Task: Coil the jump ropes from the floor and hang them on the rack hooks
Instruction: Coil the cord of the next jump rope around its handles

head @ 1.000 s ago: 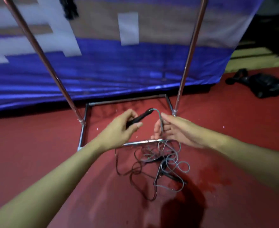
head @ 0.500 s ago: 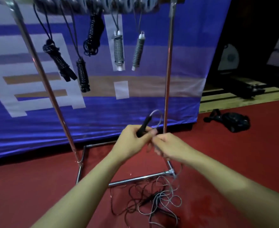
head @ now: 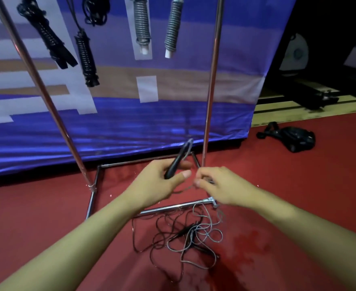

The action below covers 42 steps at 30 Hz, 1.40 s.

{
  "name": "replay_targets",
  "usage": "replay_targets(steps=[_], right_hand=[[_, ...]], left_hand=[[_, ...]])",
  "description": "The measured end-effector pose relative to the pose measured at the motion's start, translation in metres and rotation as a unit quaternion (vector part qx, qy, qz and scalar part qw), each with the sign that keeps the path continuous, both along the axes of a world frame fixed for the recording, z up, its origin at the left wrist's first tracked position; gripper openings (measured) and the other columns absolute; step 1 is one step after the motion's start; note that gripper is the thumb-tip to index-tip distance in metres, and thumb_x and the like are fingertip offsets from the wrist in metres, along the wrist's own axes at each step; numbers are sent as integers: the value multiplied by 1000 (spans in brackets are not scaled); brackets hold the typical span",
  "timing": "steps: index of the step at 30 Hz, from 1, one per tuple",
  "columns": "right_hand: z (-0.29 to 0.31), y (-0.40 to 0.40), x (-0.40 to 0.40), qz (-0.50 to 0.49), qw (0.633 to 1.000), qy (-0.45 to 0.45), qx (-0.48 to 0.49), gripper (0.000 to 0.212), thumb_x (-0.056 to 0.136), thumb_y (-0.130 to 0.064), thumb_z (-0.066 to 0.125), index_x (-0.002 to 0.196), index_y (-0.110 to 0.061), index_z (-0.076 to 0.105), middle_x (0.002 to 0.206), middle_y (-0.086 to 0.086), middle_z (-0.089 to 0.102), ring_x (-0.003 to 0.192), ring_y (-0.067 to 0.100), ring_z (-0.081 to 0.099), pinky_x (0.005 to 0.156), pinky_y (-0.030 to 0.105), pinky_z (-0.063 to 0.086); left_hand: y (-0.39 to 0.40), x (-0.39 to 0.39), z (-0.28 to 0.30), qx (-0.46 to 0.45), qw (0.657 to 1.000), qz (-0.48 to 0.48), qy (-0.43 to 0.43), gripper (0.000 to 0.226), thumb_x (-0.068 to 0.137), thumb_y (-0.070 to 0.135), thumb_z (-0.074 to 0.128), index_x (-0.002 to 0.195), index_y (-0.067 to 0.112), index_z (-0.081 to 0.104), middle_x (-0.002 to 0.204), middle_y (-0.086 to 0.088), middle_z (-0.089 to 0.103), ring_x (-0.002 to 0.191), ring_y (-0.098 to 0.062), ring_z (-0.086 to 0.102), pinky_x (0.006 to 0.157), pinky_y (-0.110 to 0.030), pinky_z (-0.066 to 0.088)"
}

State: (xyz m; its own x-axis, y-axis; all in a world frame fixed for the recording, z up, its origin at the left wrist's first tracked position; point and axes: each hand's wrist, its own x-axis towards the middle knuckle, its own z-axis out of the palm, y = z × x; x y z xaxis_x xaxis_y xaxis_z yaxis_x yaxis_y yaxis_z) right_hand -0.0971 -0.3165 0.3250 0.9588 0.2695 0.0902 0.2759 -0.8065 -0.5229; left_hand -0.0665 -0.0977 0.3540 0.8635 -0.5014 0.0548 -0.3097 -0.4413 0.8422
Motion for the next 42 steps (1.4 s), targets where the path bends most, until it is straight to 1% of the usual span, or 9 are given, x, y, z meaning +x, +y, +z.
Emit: replay_targets(steps=[5, 11, 14, 19, 22, 26, 34, 39, 42], right_hand=[[13, 10, -1, -38, 996, -1, 76, 24, 98, -41, 65, 79, -26, 67, 56, -11, 59, 50, 4, 48, 56, 31, 41], [10, -39, -1, 1, 959, 282, -12, 48, 108, -49, 37, 84, -20, 66, 66, -1, 50, 57, 15, 61, 59, 32, 54], [9, -45, -2, 1, 978, 208, -10, 40, 109, -38, 40, 81, -20, 61, 68, -6, 53, 58, 10, 57, 63, 23, 54], [22, 5, -4, 85, 995, 30, -50, 39, 108, -43, 45, 77, -27, 62, 68, -10, 64, 63, 7, 58, 66, 19, 42], [27, 18, -5, 92, 994, 38, -43, 41, 108, -44, 45, 75, -27, 62, 60, -26, 58, 57, 4, 54, 61, 16, 38], [23, 18, -3, 73, 996, 40, -16, 41, 105, -46, 49, 73, -25, 63, 59, -14, 56, 56, 6, 51, 62, 26, 42], [-15, -28, -5, 3, 951, 305, -49, 52, 104, -58, 39, 73, -18, 52, 70, 4, 51, 56, 16, 53, 61, 27, 53], [-2, -5, -2, 72, 979, 151, -113, 49, 104, -56, 41, 81, -18, 62, 71, 0, 67, 65, 17, 62, 71, 36, 53], [14, 27, -2, 71, 993, 65, -63, 40, 105, -43, 49, 73, -23, 63, 56, -14, 59, 55, 8, 60, 61, 26, 49]], left_hand=[[-8, 13, -2, 98, 990, -98, -2, 30, 96, 44, 69, 78, 21, 74, 53, 10, 57, 47, -11, 45, 49, -25, 37], [59, 66, 9, 232, 963, 33, -129, 21, 93, 34, 75, 75, 30, 66, 60, 17, 67, 54, 4, 58, 58, -18, 41], [77, 65, -2, 212, 973, 13, -86, 3, 94, 32, 74, 92, 31, 73, 60, 7, 61, 45, -5, 53, 56, -25, 45], [21, 23, -18, 58, 993, -94, -41, 22, 98, 29, 70, 118, 21, 72, 90, -8, 74, 50, -4, 51, 52, -19, 46], [10, 13, -23, 54, 990, -107, -80, 16, 99, 31, 70, 110, 21, 72, 85, 6, 71, 56, 4, 53, 59, -15, 44], [23, 12, -25, 77, 988, -121, -54, 10, 97, 33, 72, 98, 23, 72, 75, 10, 65, 57, 4, 50, 61, -15, 42], [99, 57, -19, 199, 976, -23, -88, 9, 95, 29, 74, 87, 27, 70, 66, 8, 67, 54, 1, 55, 59, -18, 42], [75, 32, -12, 150, 978, -100, -109, 27, 96, 37, 72, 120, 26, 73, 104, 11, 76, 93, -6, 70, 88, -28, 54], [45, 12, -16, 126, 978, -150, -66, 18, 95, 40, 73, 109, 29, 75, 93, 11, 74, 80, 2, 63, 78, -23, 49]])
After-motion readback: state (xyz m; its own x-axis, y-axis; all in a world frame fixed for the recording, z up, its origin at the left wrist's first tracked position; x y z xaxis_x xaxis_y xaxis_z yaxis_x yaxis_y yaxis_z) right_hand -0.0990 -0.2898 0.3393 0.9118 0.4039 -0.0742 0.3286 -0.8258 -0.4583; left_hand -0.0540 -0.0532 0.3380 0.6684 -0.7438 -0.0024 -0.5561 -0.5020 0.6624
